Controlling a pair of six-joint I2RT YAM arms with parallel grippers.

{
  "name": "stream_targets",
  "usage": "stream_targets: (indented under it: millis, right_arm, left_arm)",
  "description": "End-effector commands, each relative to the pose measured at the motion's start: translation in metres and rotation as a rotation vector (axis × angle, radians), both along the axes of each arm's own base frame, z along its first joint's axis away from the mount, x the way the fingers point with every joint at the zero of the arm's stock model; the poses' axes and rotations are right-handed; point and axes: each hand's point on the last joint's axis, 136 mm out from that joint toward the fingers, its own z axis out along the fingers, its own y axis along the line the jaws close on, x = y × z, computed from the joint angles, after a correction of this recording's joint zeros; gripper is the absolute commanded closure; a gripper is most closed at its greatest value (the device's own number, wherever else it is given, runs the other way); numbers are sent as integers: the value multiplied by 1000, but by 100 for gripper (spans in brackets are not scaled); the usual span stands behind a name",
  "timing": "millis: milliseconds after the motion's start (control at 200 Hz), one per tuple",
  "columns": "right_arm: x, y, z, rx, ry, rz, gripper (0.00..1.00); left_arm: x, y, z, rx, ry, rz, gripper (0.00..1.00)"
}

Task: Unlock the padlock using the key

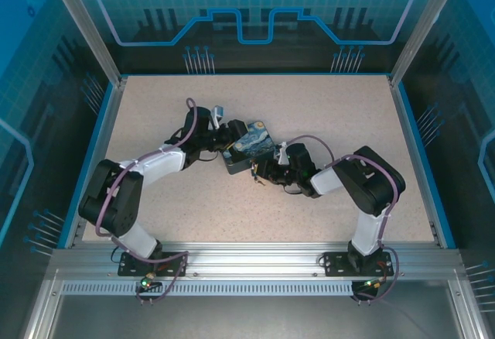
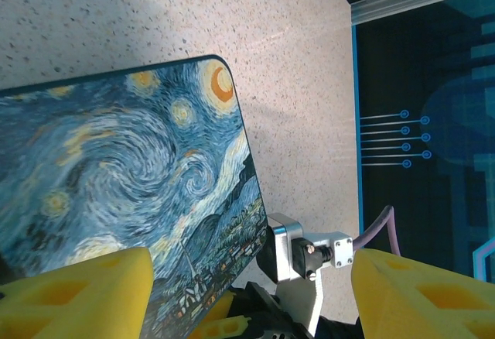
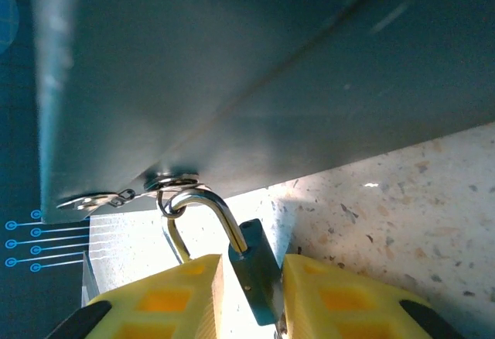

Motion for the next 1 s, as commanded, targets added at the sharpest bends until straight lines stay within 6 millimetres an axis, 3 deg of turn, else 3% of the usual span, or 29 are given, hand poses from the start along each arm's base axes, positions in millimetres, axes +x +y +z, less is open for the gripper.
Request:
stream_targets:
  millis: [0, 205, 420, 995]
  right_arm:
    - [-17, 6, -23, -35, 86, 40, 74]
    - [-17, 7, -25, -33, 89, 41, 75]
    - [-15, 7, -20, -19, 69, 34, 89]
    - [1, -28, 1, -52, 43, -138, 94]
  left_arm:
    - [5, -13, 10, -29, -25, -35, 31]
    - [2, -14, -8, -31, 12, -27, 31]
    - [-1, -14, -16, -25, 27, -24, 31]
    - [-23, -7, -46, 42, 81, -22, 31]
